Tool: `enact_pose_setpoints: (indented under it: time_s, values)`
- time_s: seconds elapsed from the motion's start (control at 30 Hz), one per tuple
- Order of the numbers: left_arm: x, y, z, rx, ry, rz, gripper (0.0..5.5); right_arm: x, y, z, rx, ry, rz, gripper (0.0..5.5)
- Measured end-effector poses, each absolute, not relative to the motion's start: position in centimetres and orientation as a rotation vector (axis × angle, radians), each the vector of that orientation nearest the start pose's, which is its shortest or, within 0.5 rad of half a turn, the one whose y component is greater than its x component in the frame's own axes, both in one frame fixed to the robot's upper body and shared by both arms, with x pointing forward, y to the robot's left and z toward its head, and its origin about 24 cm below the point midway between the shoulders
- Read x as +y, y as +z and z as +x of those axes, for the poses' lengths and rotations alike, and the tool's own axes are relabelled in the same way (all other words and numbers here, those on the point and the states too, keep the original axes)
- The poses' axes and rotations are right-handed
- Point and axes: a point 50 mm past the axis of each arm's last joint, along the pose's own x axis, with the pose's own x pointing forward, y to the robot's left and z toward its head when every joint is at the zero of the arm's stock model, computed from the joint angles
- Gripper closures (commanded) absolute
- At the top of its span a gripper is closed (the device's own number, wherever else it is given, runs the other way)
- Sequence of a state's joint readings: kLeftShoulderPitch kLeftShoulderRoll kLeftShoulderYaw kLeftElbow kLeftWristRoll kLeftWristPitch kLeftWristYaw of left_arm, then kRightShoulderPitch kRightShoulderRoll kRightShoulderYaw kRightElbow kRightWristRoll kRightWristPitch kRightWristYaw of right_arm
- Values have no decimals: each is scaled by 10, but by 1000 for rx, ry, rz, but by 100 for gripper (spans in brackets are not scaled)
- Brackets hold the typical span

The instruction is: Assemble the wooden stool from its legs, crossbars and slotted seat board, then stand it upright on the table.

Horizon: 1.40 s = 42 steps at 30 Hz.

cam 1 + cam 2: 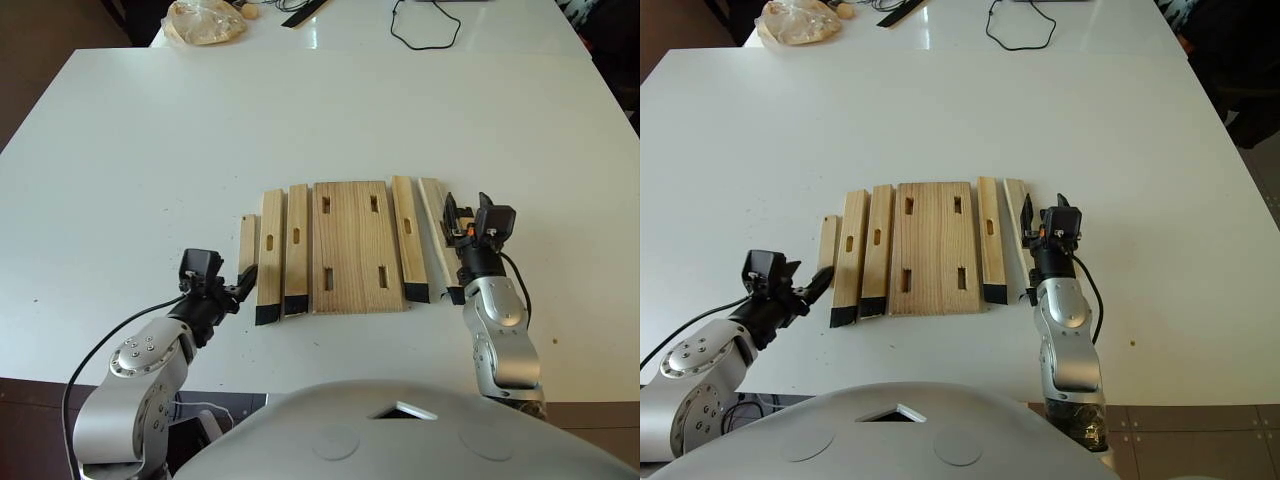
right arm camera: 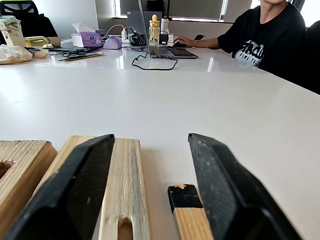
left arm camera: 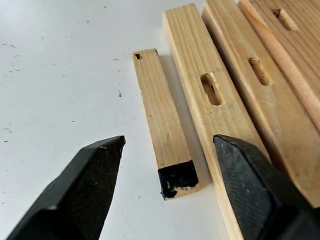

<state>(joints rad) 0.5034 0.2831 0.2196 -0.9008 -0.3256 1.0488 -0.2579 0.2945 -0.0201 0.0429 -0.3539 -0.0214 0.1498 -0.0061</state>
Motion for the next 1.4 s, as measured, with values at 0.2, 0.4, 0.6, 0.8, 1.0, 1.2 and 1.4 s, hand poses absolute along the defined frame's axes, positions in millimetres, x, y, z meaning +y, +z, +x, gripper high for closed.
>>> enact_pose_setpoints:
  time_s: [0.2,0.4,0.6,0.8,1.0,1.2,1.4]
  values:
    - [203,66,130,649,-152,-25,222,-160,47,198,81,-27,-53,275]
    - [210,60,133,677,-133,-5,222,-160,46,198,86,-25,-54,275]
    - [213,60,139,670,-137,13,222,-158,44,197,92,-25,-47,275]
    - [218,54,144,680,-160,31,237,-157,42,196,105,-24,-45,275]
    - [229,50,152,663,-170,55,319,-157,45,198,118,-31,-21,275]
    - [237,45,153,646,-153,51,408,-154,68,209,36,-19,-6,275]
    - [240,42,153,619,-138,51,419,-154,66,209,55,-11,-12,275]
